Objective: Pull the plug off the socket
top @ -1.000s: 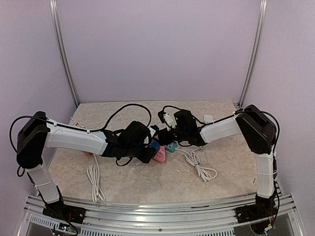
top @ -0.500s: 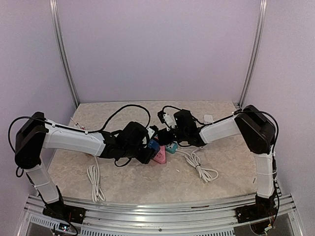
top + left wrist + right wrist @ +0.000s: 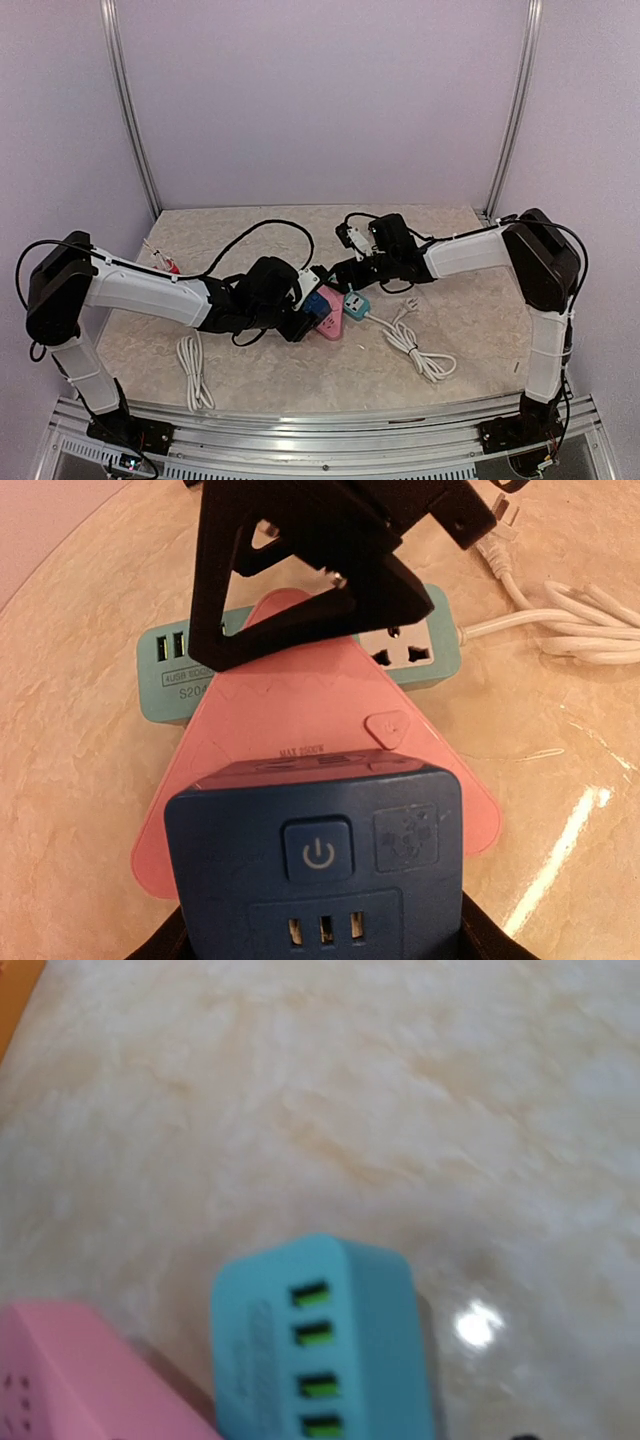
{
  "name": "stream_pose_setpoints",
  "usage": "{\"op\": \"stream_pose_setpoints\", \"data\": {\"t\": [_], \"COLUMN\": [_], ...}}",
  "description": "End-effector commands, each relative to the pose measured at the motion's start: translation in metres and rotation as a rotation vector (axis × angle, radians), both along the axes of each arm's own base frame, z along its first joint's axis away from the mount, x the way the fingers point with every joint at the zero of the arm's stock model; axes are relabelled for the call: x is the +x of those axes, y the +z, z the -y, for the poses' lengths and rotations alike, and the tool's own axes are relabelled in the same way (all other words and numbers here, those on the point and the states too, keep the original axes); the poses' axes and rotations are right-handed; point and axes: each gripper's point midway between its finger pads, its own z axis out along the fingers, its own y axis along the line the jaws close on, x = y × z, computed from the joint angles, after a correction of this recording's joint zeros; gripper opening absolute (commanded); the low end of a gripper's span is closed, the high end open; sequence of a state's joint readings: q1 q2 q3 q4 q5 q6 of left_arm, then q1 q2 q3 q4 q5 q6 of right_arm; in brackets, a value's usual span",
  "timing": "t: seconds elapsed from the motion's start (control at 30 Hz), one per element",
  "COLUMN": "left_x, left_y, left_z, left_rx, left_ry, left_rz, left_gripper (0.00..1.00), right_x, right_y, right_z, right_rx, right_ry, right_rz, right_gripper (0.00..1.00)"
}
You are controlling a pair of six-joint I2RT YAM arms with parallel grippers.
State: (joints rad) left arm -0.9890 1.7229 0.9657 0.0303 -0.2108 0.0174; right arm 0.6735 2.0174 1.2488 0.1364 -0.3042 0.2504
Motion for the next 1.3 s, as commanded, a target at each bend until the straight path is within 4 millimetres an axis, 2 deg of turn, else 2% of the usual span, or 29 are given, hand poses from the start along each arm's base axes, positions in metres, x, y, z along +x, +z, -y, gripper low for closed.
{"op": "stream_pose_setpoints", "data": {"t": [0.0, 0.13, 0.33, 0.57, 0.73, 0.93, 1.07, 1.27], "left_x": [0.007, 0.007, 0.007, 0.008, 0.009, 0.010, 0.006, 0.000], "left_y": [0.038, 0.034, 0.034, 0.038, 0.040, 0.047, 0.054, 0.067], "left_z": [0.012, 0.010, 0.010, 0.011, 0.013, 0.017, 0.021, 0.023], "left_rx": [-0.099, -0.086, -0.085, -0.094, -0.095, -0.100, -0.103, -0.118], "left_ry": [-0.045, -0.059, -0.075, -0.091, -0.102, -0.127, -0.158, -0.188], "left_rz": [0.116, 0.119, 0.137, 0.165, 0.185, 0.227, 0.268, 0.315], "left_gripper": [0.20, 0.20, 0.20, 0.20, 0.20, 0.20, 0.20, 0.20], "right_x": [-0.003, -0.011, -0.027, -0.039, -0.047, -0.057, -0.065, -0.066], "right_y": [-0.016, -0.023, -0.026, -0.044, -0.046, -0.039, -0.036, -0.043], "right_z": [0.032, 0.037, 0.027, 0.016, 0.011, 0.004, 0.004, 0.008], "right_rx": [-0.058, 0.014, 0.076, 0.126, 0.180, 0.279, 0.333, 0.308], "right_ry": [0.016, 0.082, 0.175, 0.254, 0.297, 0.341, 0.346, 0.316], "right_rz": [-0.128, -0.222, -0.279, -0.376, -0.415, -0.470, -0.505, -0.512], "right_gripper": [0.81, 0.84, 0.85, 0.84, 0.79, 0.73, 0.73, 0.80]}}
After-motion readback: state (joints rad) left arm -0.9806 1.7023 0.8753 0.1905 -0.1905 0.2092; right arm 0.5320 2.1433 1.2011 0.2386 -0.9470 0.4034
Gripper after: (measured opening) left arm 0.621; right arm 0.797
